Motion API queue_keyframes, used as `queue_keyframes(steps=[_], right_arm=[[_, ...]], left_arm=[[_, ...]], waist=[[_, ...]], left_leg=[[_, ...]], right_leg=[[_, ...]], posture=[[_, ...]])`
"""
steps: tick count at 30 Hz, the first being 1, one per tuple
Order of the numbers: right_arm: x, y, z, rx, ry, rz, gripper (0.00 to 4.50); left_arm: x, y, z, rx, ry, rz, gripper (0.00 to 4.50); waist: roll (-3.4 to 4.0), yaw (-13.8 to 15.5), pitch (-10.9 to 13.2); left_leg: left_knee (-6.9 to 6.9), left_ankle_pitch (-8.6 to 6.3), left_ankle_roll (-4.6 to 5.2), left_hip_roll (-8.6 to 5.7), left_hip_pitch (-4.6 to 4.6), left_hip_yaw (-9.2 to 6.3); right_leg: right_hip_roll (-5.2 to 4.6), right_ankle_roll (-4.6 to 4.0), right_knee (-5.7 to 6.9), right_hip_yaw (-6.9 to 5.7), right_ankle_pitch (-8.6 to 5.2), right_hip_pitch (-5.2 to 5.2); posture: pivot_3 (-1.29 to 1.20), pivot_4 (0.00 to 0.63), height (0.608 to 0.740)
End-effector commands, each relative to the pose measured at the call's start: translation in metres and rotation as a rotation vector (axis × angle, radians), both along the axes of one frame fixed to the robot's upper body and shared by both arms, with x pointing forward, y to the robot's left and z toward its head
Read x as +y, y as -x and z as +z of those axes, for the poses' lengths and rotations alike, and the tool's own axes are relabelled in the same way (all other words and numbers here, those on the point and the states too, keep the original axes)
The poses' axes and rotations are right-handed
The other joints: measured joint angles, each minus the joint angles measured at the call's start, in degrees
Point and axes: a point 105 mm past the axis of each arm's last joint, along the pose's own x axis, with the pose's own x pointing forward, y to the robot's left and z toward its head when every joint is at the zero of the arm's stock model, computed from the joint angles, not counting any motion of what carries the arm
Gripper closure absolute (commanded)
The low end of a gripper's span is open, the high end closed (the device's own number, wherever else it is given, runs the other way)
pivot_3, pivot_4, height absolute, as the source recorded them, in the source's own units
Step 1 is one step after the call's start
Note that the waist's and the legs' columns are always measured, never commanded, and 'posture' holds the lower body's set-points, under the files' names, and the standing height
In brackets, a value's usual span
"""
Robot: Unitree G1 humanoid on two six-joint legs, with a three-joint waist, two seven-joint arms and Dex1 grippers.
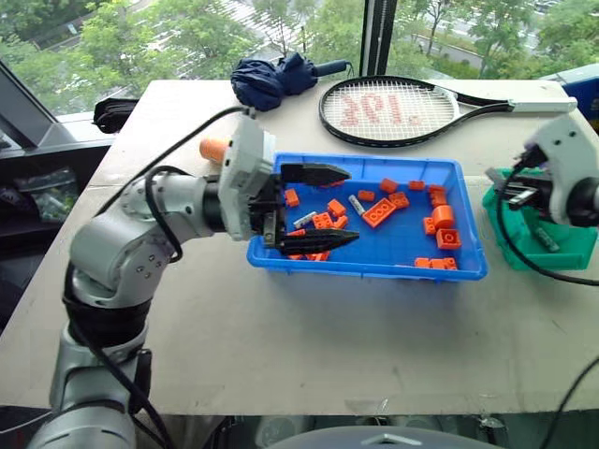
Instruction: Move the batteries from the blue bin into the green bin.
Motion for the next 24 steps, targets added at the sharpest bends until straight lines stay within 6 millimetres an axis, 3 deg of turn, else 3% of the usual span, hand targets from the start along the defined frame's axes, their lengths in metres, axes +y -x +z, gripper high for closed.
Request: queue_keyframes(steps=[1, 6, 13, 15, 16, 24], right_arm=[[-0.021, 0.004, 0.020, -0.096, 0.010, -0.050, 4.47], [-0.038, 0.001, 0.012, -0.085, 0.014, -0.094, 4.47], [-0.048, -0.008, 0.014, -0.136, 0.092, -0.104, 1.24], [-0.034, -0.013, 0.017, -0.161, 0.077, -0.038, 0.26], [-0.023, -0.017, 0.018, -0.174, 0.064, 0.006, 0.08], [0.104, -0.042, 0.015, -0.203, -0.125, 0.449, 0.08]], left_arm=[[-0.012, 0.000, 0.007, -0.025, 0.019, -0.050, 0.00], [-0.021, -0.008, 0.010, -0.045, 0.028, -0.061, 0.00], [-0.015, -0.013, 0.008, -0.051, 0.018, -0.025, 0.00], [-0.004, -0.018, 0.005, -0.049, 0.003, 0.019, 0.00], [0.003, -0.021, 0.002, -0.043, -0.009, 0.054, 0.00], [0.079, -0.039, -0.019, -0.016, -0.129, 0.364, 0.00]], waist=[[0.02, -0.7, 0.0], [0.02, -0.9, 0.0], [0.02, -0.6, 0.0], [0.02, -0.8, 0.0], [0.03, -1.1, 0.0], [0.04, -2.4, 0.0]], left_leg=[[0.00, 0.00, 0.00, 0.03, 0.02, 0.02], [0.00, 0.00, 0.00, 0.09, 0.08, 0.10], [0.01, 0.00, 0.01, 0.08, 0.04, 0.10], [0.01, 0.00, 0.00, 0.08, 0.04, 0.09], [0.01, 0.00, 0.00, 0.09, 0.06, 0.10], [-0.06, -0.01, -0.01, 0.53, 0.16, 0.27]], right_leg=[[0.03, 0.00, 0.02, 0.02, 0.00, 0.00], [0.13, 0.00, 0.03, 0.10, 0.00, 0.00], [0.10, 0.01, -0.04, 0.10, 0.00, 0.00], [0.10, 0.01, -0.04, 0.10, 0.00, 0.00], [0.11, 0.01, -0.03, 0.12, 0.01, 0.00], [0.50, -0.09, -0.07, 0.34, 0.06, -0.06]], posture=[[0.00, 0.150, 0.740], [0.00, 0.150, 0.740], [0.00, 0.150, 0.740], [0.00, 0.150, 0.740], [0.00, 0.150, 0.740], [0.00, 0.150, 0.740]])
